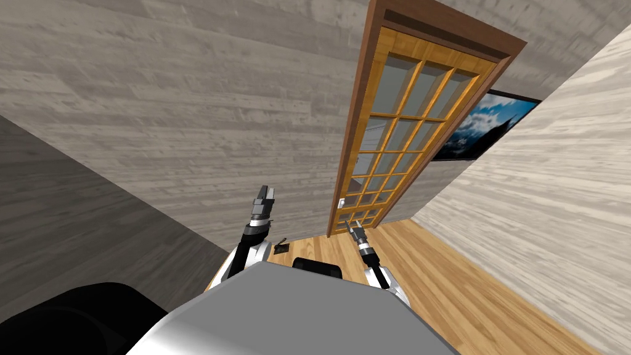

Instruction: Pull the door open

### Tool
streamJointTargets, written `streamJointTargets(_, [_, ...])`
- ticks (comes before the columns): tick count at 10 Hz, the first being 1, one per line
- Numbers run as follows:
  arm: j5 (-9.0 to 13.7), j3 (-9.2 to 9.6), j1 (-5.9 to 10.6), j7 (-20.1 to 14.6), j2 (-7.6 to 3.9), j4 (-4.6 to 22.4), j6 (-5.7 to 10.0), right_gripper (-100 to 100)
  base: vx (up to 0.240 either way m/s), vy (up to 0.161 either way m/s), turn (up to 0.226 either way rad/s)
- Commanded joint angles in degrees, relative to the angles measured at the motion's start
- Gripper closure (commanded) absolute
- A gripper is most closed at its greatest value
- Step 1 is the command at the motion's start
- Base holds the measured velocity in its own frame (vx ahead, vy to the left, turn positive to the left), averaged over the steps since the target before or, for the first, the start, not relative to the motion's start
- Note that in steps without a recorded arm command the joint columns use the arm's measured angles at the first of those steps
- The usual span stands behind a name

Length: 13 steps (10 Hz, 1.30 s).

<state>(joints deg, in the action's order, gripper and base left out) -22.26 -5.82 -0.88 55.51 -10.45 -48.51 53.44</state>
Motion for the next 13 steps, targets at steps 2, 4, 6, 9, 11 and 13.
streamJointTargets(2, [-0.67,-0.25,1.05,2.13,-0.19,3.34,1.03,-100,0.083,-0.04,0.021])
streamJointTargets(4, [-1.13,-0.37,1.66,3.38,-0.32,5.22,1.5,-100,0.076,-0.059,0.019])
streamJointTargets(6, [-1.59,-0.49,2.26,4.63,-0.44,7.11,1.97,-100,0.071,-0.041,0.02])
streamJointTargets(9, [-2.57,-0.75,3.56,7.31,-0.7,11.16,2.98,-100,0.102,-0.046,0.027])
streamJointTargets(11, [-2.63,-0.78,3.73,7.46,-0.71,11.54,3.07,-100,0.08,-0.046,0.015])
streamJointTargets(13, [-1.9,-1.87,3.48,7.83,-1.25,12.58,3.82,-100,0.13,0.096,0.137])
